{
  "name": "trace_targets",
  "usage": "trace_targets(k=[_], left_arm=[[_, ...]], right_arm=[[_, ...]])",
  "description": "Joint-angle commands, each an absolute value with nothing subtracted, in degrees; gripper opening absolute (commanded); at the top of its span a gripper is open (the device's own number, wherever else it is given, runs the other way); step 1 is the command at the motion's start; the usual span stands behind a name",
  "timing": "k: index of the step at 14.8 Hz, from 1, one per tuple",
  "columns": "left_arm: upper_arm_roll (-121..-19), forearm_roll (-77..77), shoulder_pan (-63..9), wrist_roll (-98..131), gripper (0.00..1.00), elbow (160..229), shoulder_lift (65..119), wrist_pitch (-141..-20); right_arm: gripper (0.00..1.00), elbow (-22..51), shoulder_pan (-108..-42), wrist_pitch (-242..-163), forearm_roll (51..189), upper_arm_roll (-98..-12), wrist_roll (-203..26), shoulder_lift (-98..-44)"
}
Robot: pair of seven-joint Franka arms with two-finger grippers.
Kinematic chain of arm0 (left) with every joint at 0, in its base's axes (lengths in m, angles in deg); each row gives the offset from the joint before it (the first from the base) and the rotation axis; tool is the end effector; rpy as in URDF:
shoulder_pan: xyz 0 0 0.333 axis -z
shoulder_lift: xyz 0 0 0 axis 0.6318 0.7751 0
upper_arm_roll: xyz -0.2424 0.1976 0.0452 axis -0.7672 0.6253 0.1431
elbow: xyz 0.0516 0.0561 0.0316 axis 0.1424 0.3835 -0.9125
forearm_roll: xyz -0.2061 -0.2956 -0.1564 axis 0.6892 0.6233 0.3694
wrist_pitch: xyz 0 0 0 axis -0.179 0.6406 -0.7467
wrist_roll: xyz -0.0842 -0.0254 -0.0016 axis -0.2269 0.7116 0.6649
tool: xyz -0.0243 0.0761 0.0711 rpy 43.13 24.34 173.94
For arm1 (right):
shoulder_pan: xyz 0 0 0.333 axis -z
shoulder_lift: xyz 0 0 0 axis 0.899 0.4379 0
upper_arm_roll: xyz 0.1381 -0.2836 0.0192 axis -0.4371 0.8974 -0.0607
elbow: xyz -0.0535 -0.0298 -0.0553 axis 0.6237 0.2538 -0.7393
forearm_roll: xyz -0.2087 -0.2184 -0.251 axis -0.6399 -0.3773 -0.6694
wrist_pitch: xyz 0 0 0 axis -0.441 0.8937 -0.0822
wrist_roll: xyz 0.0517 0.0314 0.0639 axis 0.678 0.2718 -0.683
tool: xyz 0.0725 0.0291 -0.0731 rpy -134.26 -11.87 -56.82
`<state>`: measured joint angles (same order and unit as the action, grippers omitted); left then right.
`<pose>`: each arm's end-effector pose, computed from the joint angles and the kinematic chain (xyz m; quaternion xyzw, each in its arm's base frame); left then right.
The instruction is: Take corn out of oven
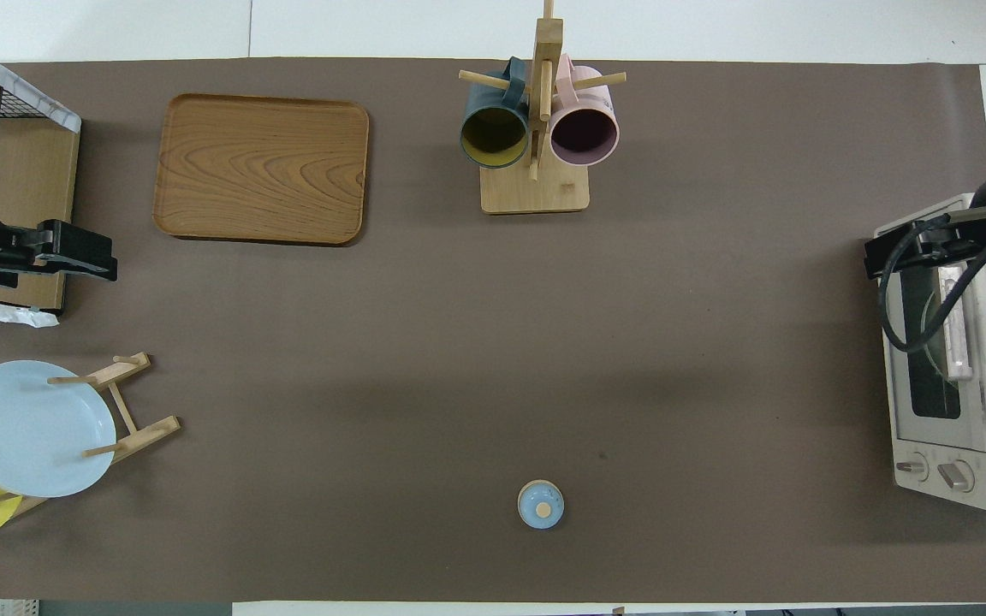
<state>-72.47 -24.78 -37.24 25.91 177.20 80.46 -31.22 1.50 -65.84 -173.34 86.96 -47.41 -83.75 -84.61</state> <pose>0.5405 -0.0704 0.6181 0.9998 -0.0087 -0.0164 0.0046 0.5593 0.0094 0.5993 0.9980 0.0443 -0.0395 0.0196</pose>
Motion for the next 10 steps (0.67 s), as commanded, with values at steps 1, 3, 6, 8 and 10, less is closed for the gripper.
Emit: trace_targets(k=[1,3,6,8,10], left_arm=[[-73.11,-24.05,-38.22,26.31,1.00,177.17,79.93,-30.26],[-73.11,-24.05,-38.22,26.31,1.00,177.17,79.93,-30.26],[-73.11,-24.05,-38.22,26.31,1.00,177.17,79.93,-30.26],[-73.11,-24.05,-38.22,26.31,1.00,177.17,79.93,-30.26],[-73.02,-24.05,-38.22,26.31,1.00,177.17,79.93,-30.26]], right_arm=[[0.98,4.21,-65.17,-174.93,88.14,-47.70,-83.00,-85.99],[0.30,4.82,-65.09,-176.32,88.14,-47.70,-83.44,-86.08],[0.00,8.59,-63.34,-178.26,88.05,-47.70,-85.62,-87.83],[0.00,10.88,-63.15,-179.32,87.62,-47.53,-86.43,-88.80],[0.00,14.12,-62.19,-182.29,86.65,-47.53,-86.51,-89.85]])
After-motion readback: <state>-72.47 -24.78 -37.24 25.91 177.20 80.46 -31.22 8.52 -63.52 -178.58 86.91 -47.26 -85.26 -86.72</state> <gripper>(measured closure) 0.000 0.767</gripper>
